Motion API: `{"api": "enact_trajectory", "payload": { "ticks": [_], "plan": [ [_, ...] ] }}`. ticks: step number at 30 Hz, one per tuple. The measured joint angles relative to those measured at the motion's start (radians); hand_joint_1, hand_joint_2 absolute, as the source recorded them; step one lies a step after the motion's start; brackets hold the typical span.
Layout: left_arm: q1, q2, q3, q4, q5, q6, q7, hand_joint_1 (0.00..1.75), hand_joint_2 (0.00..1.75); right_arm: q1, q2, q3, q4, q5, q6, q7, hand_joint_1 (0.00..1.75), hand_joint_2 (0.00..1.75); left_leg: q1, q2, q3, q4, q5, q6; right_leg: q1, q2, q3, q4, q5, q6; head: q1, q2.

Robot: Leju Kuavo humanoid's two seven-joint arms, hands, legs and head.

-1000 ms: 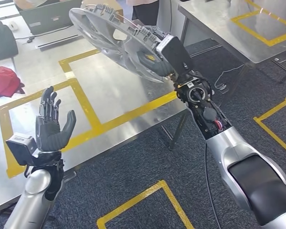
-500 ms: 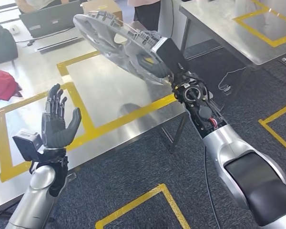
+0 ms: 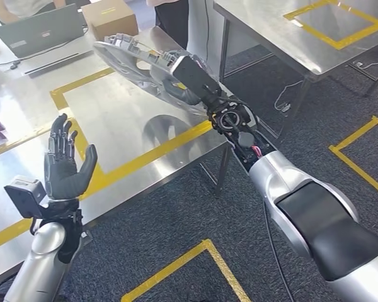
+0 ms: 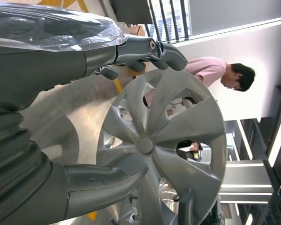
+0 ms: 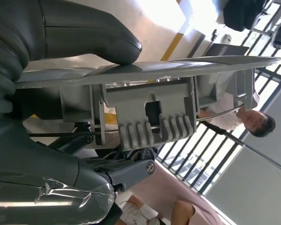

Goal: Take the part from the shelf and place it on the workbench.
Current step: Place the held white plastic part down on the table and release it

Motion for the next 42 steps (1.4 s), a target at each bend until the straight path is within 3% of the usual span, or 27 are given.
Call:
{"api": "enact_trajectory", "payload": {
  "ticks": [2,4,32,42],
  "plan": [
    [0.000,-0.003,-0.001,0.005,0.003,0.001,-0.003,0.00,1.75,-0.011,0.010,0.005,0.031,0.016,-0.004,0.000,1.75,1.75,0.002,0.000,0.000,-0.001,-0.001,-0.015,0.001,-0.001,0.000,0.000,0.000,-0.002,0.000,0.000],
    [0.000,-0.006,-0.002,0.010,0.006,0.002,-0.006,0.00,1.75,-0.019,0.020,0.013,0.057,0.027,-0.006,0.001,1.75,1.75,0.003,0.000,0.000,-0.001,-0.001,-0.023,0.001,-0.001,0.000,0.000,0.001,-0.003,0.000,0.000],
    [-0.031,-0.031,-0.015,0.070,0.034,-0.001,-0.060,0.00,1.75,-0.047,0.153,0.108,0.205,0.174,-0.075,0.014,1.75,1.75,-0.003,-0.001,-0.005,0.012,-0.005,-0.018,-0.001,-0.003,0.003,-0.001,0.003,-0.001,0.001,0.000],
    [-0.042,-0.034,-0.016,0.090,0.056,-0.035,-0.081,0.00,1.75,-0.045,0.174,0.158,0.234,0.281,-0.007,0.056,1.75,1.75,-0.003,-0.001,-0.005,0.013,-0.005,-0.017,-0.001,-0.003,0.004,-0.001,0.003,-0.001,0.001,0.000]
  ]
}}
